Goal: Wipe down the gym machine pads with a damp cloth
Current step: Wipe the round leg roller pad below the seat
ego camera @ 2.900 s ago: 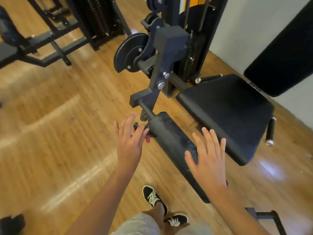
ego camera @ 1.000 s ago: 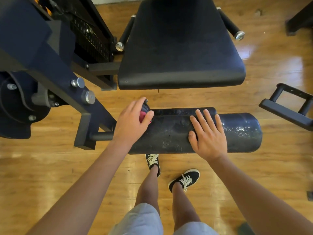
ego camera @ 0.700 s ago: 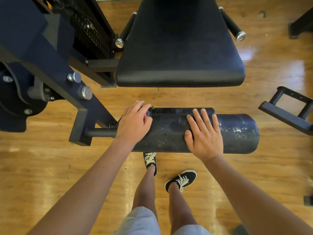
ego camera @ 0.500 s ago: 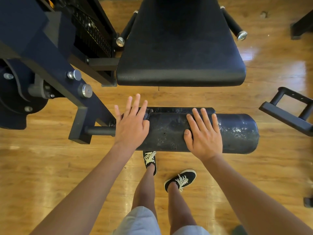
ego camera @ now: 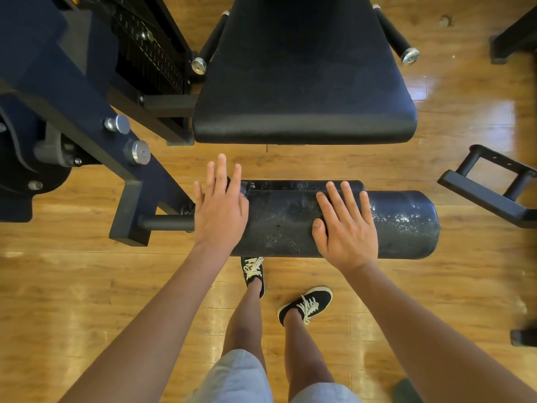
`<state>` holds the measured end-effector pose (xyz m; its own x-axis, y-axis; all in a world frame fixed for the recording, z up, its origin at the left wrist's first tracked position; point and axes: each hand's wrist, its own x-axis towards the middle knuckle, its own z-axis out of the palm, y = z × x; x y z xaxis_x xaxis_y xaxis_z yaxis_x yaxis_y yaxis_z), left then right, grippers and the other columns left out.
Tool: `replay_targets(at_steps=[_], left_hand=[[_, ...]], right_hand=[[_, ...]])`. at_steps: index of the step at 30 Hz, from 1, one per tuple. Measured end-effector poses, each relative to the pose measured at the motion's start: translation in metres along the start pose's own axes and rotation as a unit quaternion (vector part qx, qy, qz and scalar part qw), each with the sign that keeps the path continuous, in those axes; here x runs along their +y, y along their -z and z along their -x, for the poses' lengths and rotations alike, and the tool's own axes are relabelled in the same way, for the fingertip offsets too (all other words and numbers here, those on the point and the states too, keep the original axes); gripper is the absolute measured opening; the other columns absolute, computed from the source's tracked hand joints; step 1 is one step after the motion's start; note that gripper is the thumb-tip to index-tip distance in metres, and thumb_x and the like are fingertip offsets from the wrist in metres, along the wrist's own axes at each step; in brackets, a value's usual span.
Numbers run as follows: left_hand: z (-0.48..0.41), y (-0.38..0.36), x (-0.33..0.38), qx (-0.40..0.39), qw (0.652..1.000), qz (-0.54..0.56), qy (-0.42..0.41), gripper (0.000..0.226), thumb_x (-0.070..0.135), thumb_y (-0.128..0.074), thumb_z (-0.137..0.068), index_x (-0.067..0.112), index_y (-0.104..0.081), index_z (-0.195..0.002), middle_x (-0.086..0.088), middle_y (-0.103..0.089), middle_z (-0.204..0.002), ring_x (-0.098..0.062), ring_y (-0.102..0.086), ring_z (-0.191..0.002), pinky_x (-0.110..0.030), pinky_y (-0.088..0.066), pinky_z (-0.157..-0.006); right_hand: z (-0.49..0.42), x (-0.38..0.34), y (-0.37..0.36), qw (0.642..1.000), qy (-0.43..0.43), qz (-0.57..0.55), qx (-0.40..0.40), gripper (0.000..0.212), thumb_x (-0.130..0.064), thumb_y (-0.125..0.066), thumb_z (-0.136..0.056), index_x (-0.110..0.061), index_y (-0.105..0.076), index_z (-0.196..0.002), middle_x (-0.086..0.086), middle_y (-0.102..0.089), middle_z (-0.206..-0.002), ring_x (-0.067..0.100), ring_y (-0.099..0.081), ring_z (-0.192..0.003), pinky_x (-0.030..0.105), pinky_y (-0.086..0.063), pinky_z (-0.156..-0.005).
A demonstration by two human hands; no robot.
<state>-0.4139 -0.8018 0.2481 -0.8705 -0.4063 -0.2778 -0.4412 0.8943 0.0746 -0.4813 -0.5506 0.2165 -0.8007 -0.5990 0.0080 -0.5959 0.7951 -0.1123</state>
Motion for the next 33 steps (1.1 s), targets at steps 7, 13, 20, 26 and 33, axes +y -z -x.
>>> replay_targets(at_steps=[7,13,20,26,33], left_hand=[[0.004,0.005,0.022,-0.014,0.999,0.051,0.002,0.059,0.031,-0.025,-0.105,0.018,-0.019,-0.163,-0.011,-0.001,-0.172,-0.032,-0.004,-0.158,-0.051,-0.011,-0.126],[0.011,0.005,0.034,-0.011,1.000,0.026,0.011,0.061,0.033,-0.023,-0.105,0.021,-0.014,-0.164,-0.008,0.001,-0.172,-0.029,-0.003,-0.158,-0.057,-0.005,-0.124],[0.012,0.004,0.019,0.012,0.997,0.024,0.073,0.060,0.029,-0.031,-0.105,0.020,-0.021,-0.163,-0.011,-0.006,-0.172,-0.033,-0.008,-0.158,-0.058,-0.008,-0.124],[0.010,-0.003,0.059,0.001,1.000,0.028,-0.008,0.059,0.032,-0.027,-0.105,0.021,-0.022,-0.163,-0.008,-0.011,-0.171,-0.029,-0.009,-0.158,-0.053,-0.007,-0.125],[-0.001,0.003,0.017,-0.007,0.998,0.008,0.062,0.057,0.029,-0.032,-0.108,0.020,-0.021,-0.163,-0.009,-0.011,-0.171,-0.029,-0.008,-0.158,-0.055,-0.003,-0.125]], right_hand=[[0.000,0.000,-0.001,1.000,0.002,-0.003,0.000,0.058,-0.044,-0.023,-0.107,-0.012,-0.049,-0.149,0.012,-0.043,-0.159,0.034,-0.027,-0.153,0.053,-0.010,-0.127],[0.000,0.000,-0.001,1.000,0.003,0.004,-0.010,0.059,-0.045,-0.021,-0.107,-0.013,-0.046,-0.150,0.012,-0.040,-0.161,0.034,-0.025,-0.154,0.053,-0.007,-0.128],[-0.001,-0.001,0.001,1.000,-0.001,0.002,-0.011,0.059,-0.044,-0.021,-0.106,-0.013,-0.048,-0.149,0.012,-0.041,-0.161,0.034,-0.026,-0.154,0.053,-0.008,-0.127],[0.000,-0.001,0.001,1.000,0.001,-0.001,-0.010,0.058,-0.043,-0.024,-0.106,-0.012,-0.050,-0.148,0.012,-0.042,-0.160,0.035,-0.028,-0.153,0.054,-0.010,-0.127],[0.000,-0.001,0.002,1.000,0.001,0.001,-0.010,0.058,-0.043,-0.023,-0.106,-0.012,-0.051,-0.148,0.012,-0.042,-0.160,0.034,-0.027,-0.153,0.054,-0.011,-0.127]])
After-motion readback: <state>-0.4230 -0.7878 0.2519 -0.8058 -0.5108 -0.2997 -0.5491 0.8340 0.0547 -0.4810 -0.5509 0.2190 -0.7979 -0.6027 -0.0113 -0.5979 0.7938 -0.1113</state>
